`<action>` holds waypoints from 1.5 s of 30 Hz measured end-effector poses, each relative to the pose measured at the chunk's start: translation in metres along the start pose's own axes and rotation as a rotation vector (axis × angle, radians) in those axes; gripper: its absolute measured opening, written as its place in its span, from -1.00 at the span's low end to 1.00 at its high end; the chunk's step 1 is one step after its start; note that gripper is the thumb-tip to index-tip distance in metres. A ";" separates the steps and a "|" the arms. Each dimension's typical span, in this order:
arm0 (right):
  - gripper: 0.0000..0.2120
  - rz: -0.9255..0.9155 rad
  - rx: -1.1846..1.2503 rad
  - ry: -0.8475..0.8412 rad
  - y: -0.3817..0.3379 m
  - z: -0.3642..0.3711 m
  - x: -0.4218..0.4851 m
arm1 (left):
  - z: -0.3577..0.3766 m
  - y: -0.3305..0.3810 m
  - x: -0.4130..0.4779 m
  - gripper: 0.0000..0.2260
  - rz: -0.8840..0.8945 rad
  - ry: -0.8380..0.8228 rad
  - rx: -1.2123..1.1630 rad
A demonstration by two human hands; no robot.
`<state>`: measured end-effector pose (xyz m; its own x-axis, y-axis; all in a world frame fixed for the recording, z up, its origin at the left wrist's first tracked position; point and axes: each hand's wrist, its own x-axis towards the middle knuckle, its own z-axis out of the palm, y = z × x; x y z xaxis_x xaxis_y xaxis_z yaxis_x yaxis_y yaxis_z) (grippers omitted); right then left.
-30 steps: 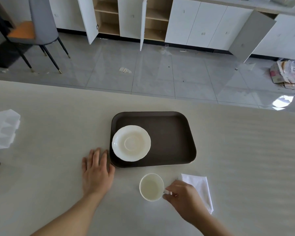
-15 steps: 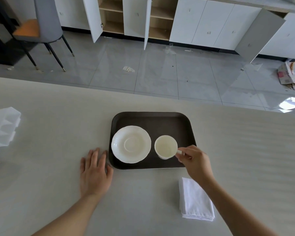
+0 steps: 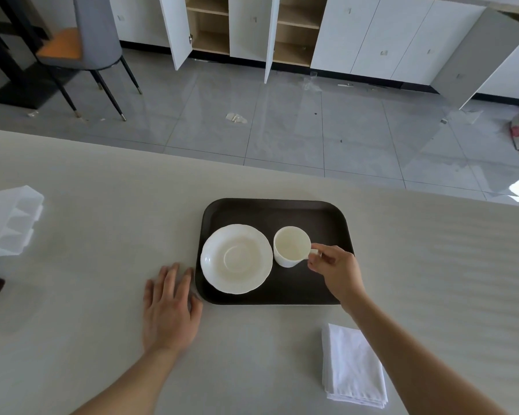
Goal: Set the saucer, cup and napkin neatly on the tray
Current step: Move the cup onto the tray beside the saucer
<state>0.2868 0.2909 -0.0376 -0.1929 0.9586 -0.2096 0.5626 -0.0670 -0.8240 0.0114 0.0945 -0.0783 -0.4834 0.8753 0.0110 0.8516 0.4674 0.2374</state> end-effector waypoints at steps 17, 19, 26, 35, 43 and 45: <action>-0.79 0.115 0.069 0.130 0.021 -0.043 -0.063 | -0.001 0.002 -0.001 -0.50 -0.016 -0.001 -0.002; -0.84 0.093 -0.064 0.142 0.026 -0.052 -0.076 | -0.002 0.002 -0.001 -0.50 -0.013 0.001 0.001; -0.63 0.095 -0.570 0.027 0.045 -0.084 -0.114 | -0.002 0.003 -0.002 -0.50 -0.019 0.006 0.004; -0.53 0.427 -0.566 -0.030 0.053 -0.075 -0.138 | -0.004 0.004 -0.003 -0.49 -0.018 0.007 -0.002; -0.87 0.441 -0.054 0.018 0.045 -0.073 -0.140 | -0.006 0.006 -0.003 -0.47 -0.019 0.018 -0.028; -0.89 0.408 0.002 0.020 0.039 -0.079 -0.137 | -0.006 0.006 -0.003 -0.47 -0.017 0.018 -0.029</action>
<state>0.3990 0.1790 0.0009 0.0610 0.8584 -0.5093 0.5881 -0.4432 -0.6766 0.0167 0.0942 -0.0713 -0.5018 0.8647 0.0237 0.8369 0.4784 0.2660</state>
